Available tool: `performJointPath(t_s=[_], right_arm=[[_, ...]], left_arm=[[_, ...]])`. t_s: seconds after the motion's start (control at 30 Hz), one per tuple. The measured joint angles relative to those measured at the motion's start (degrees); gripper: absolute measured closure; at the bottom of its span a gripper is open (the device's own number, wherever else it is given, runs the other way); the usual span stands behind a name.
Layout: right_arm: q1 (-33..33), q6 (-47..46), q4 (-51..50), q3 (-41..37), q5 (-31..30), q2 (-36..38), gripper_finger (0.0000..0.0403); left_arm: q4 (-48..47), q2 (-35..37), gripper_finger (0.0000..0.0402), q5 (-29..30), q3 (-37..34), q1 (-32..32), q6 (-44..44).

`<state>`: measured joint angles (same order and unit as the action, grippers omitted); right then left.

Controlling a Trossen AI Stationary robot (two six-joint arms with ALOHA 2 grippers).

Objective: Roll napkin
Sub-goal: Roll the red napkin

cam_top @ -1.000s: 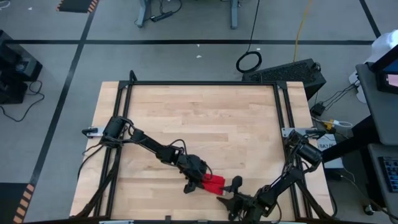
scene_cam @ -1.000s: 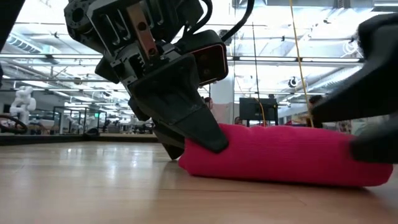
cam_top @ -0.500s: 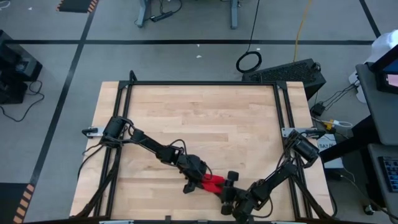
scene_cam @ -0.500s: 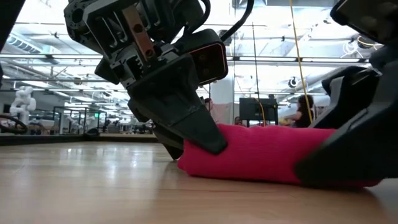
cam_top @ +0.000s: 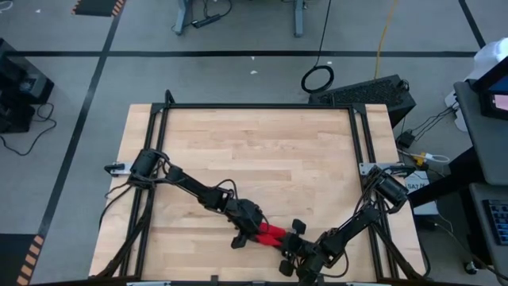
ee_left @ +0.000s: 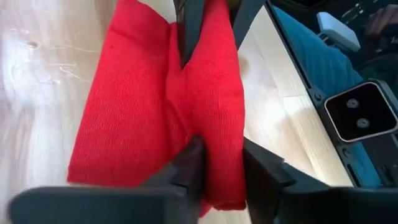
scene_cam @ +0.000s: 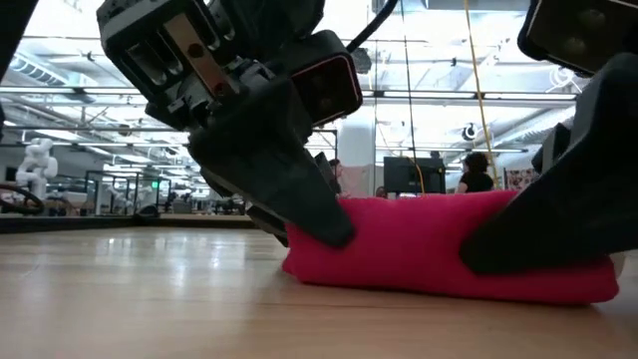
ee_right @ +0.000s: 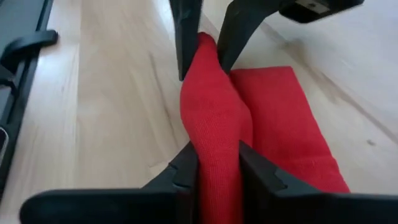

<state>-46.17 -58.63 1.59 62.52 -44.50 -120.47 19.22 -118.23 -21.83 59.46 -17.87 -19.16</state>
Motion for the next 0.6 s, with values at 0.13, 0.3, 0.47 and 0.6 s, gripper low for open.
performJointPath(t_s=[0.13,0.3,0.47,0.6], right_arm=[[0.04,-1.11,0.96,-0.02,0.67,-0.11,0.033],[0.02,-4.49,0.85,-0.07,0.81,-0.13,0.0333],[-0.03,-8.38,1.05,-0.07,1.19,-0.17,0.0333],[-0.03,-9.7,1.39,-0.07,1.19,-0.17,0.0333]], left_arm=[[-3.08,2.49,0.0259,-0.11,-0.1,0.0,0.22],[-6.1,5.99,0.0232,0.91,-0.17,-1.0,3.7],[-6.43,7.06,0.0231,12.6,-0.17,-5.26,9.72],[-6.93,7.21,0.0231,28.38,-0.11,-11.67,14.13]])
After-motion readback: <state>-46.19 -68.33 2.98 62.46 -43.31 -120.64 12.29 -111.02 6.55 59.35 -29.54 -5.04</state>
